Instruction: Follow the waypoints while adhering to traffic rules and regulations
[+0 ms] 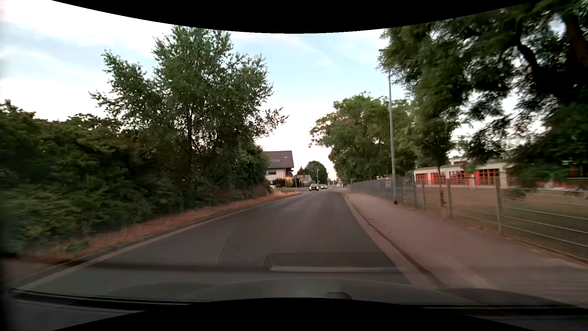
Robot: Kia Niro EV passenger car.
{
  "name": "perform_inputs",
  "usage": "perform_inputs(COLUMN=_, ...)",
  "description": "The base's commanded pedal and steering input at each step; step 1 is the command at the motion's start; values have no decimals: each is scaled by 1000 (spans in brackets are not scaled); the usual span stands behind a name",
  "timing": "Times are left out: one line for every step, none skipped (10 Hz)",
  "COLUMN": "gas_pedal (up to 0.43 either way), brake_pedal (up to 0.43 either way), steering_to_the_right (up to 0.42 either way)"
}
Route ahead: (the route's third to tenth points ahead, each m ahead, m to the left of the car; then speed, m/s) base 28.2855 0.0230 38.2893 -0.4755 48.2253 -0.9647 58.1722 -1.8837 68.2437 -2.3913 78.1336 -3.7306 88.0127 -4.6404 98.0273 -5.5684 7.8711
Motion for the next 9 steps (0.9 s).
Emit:
perform_inputs(gas_pedal=8, brake_pedal=0, steering_to_the_right=27)
perform_inputs(gas_pedal=8, brake_pedal=0, steering_to_the_right=27)
perform_inputs(gas_pedal=8, brake_pedal=0, steering_to_the_right=27)
perform_inputs(gas_pedal=8, brake_pedal=0, steering_to_the_right=24)
perform_inputs(gas_pedal=8, brake_pedal=0, steering_to_the_right=18)
perform_inputs(gas_pedal=8, brake_pedal=0, steering_to_the_right=16)
perform_inputs(gas_pedal=8, brake_pedal=0, steering_to_the_right=16)
perform_inputs(gas_pedal=8, brake_pedal=0, steering_to_the_right=16)
perform_inputs(gas_pedal=8, brake_pedal=0, steering_to_the_right=16)
